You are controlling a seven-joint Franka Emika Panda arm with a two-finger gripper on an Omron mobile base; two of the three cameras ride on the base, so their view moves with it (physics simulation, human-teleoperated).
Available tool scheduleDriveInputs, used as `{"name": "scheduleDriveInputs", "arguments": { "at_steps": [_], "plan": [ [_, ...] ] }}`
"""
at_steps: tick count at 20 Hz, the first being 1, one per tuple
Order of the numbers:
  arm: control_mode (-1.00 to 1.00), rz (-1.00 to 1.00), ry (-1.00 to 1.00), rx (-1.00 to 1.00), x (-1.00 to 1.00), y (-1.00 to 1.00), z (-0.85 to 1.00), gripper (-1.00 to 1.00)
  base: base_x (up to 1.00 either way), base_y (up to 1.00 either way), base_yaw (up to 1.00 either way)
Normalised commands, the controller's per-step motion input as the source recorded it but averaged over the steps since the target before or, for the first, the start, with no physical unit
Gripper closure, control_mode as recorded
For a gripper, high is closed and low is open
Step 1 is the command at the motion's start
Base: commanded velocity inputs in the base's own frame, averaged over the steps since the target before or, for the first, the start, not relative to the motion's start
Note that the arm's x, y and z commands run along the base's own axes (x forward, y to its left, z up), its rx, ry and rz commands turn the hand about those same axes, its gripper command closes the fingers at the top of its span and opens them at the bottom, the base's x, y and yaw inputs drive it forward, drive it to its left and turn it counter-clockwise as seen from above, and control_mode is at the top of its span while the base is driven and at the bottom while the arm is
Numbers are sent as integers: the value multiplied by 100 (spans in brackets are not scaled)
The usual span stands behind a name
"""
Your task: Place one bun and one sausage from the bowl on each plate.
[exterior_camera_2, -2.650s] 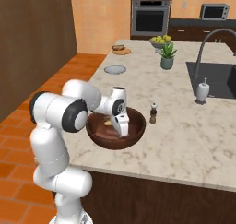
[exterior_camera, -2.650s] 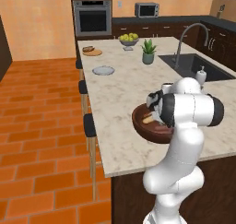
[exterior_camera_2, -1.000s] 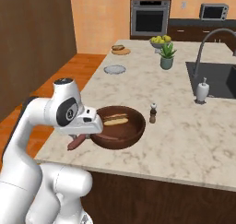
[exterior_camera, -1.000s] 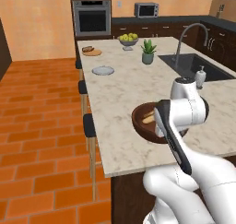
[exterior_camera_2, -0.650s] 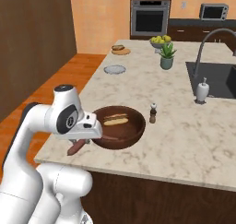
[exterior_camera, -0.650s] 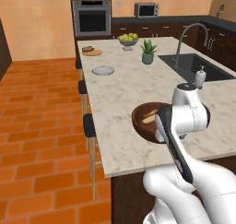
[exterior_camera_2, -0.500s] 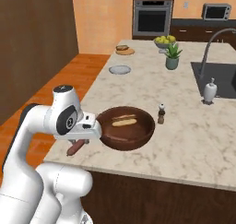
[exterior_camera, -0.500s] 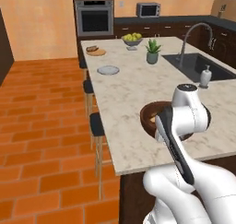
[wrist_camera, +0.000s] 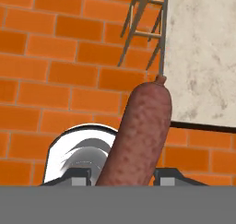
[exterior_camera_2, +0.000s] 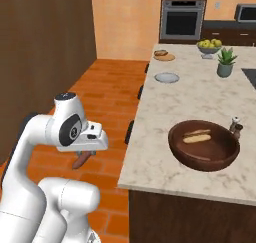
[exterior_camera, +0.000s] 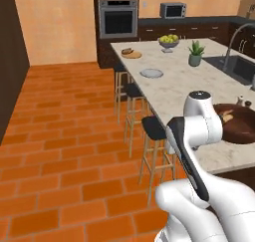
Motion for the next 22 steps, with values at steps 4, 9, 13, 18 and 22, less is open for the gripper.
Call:
{"name": "scheduleDriveInputs", "arguments": {
  "at_steps": [4,9,13,18,22],
  "plan": [
    [100,0,0,0,0,0,0,100,76,100,-17],
    [100,0,0,0,0,0,0,100,100,100,-39],
    [100,0,0,0,0,0,0,100,100,94,-46],
    [100,0,0,0,0,0,0,100,100,77,-61],
    [100,0,0,0,0,0,0,100,100,70,-65]
  ]
}}
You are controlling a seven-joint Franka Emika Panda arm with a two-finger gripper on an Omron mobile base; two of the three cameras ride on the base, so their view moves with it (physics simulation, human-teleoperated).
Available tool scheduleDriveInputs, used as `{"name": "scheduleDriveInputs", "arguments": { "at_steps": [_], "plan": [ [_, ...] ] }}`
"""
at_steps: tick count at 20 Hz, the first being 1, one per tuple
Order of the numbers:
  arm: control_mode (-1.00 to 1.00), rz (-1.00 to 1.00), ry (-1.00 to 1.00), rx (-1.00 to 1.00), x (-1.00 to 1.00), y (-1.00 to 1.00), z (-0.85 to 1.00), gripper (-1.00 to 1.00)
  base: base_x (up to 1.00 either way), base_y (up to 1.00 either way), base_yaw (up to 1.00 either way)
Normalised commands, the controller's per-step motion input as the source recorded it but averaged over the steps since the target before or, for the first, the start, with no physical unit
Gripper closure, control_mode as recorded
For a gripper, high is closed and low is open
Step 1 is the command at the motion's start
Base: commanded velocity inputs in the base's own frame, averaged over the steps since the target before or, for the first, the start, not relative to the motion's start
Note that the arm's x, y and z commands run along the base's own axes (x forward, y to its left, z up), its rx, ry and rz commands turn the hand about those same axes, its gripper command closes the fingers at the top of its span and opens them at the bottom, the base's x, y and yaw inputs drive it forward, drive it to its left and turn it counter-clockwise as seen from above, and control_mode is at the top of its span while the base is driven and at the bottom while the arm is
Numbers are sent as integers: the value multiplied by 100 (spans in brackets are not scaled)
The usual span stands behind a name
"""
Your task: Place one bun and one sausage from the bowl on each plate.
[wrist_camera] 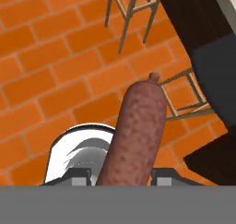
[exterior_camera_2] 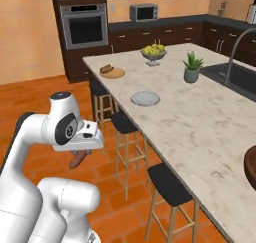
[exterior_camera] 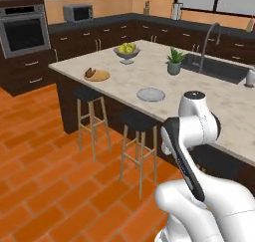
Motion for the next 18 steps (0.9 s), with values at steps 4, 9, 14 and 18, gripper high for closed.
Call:
{"name": "scheduleDriveInputs", "arguments": {
  "at_steps": [4,9,14,18],
  "plan": [
    [100,0,0,0,0,0,0,100,93,71,-66],
    [100,0,0,0,0,0,0,100,63,95,-58],
    [100,0,0,0,0,0,0,100,28,100,-50],
    [100,0,0,0,0,0,0,100,20,100,-41]
  ]
}}
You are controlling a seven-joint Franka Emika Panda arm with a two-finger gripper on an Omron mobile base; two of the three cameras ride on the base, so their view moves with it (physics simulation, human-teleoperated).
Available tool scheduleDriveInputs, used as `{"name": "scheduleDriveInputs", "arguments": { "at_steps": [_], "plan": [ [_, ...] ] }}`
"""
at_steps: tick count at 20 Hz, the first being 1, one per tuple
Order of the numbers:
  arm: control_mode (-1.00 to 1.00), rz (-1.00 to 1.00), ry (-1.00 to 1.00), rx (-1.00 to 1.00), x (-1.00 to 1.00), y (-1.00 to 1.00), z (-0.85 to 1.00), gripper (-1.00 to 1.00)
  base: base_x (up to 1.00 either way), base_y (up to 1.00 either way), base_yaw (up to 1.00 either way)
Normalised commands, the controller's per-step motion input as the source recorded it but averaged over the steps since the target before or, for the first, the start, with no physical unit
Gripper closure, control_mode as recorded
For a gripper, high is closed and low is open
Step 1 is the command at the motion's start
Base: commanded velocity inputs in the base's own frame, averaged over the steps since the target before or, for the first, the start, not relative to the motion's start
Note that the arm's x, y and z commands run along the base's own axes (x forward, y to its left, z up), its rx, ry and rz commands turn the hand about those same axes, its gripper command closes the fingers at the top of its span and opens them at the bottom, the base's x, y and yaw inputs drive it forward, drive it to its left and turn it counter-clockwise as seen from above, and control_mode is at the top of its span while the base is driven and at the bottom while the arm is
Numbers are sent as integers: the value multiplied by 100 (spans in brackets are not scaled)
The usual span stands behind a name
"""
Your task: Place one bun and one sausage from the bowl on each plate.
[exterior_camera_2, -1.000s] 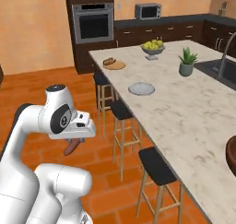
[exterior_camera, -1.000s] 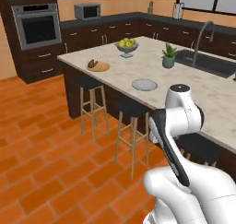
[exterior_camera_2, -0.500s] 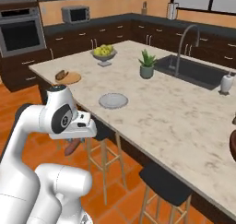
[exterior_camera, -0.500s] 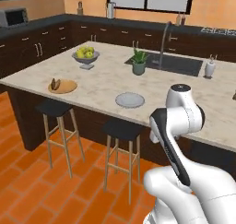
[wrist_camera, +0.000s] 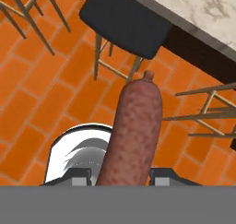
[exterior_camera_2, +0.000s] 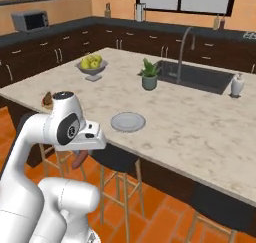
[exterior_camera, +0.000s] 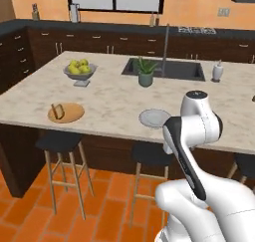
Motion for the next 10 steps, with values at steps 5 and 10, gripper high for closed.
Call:
{"name": "scheduleDriveInputs", "arguments": {
  "at_steps": [5,10],
  "plan": [
    [100,0,0,0,0,0,0,100,32,100,-39],
    [100,0,0,0,0,0,0,100,37,100,-38]
  ]
}}
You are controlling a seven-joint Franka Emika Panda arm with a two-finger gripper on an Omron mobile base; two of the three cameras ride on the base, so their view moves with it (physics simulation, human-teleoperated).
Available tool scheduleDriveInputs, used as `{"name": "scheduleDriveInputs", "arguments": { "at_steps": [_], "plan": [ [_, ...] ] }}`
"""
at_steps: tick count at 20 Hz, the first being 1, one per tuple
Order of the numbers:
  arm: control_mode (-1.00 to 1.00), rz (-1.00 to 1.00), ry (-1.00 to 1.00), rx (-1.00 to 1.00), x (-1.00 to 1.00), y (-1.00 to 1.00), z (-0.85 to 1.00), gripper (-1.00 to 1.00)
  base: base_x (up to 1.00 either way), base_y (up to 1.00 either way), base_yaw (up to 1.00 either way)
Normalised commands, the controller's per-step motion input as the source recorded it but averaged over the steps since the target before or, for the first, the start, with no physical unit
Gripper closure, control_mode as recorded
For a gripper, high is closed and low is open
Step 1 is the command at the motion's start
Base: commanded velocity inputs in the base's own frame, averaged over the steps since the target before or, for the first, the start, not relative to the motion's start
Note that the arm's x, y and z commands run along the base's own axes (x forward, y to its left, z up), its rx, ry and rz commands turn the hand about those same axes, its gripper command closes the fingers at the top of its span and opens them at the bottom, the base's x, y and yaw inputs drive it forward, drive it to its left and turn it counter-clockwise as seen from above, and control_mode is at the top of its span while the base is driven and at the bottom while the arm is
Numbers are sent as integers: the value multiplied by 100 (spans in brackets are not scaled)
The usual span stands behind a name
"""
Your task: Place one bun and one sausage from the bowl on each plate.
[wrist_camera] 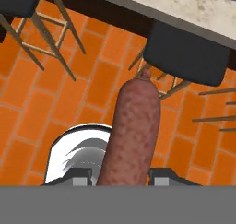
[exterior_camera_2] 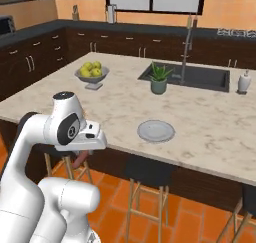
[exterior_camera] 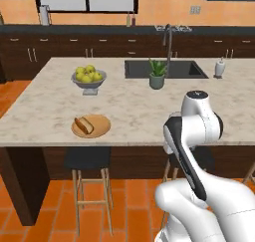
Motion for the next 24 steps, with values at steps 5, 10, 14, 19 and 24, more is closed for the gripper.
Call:
{"name": "scheduleDriveInputs", "arguments": {
  "at_steps": [5,10,14,19,24],
  "plan": [
    [100,0,0,0,0,0,0,100,55,100,-34],
    [-100,0,0,0,11,1,-2,100,44,60,-18],
    [-100,8,17,-1,88,4,-11,100,0,0,0],
    [-100,33,23,7,100,0,6,100,0,0,0],
    [-100,34,16,10,100,80,3,100,0,0,0]
  ]
}}
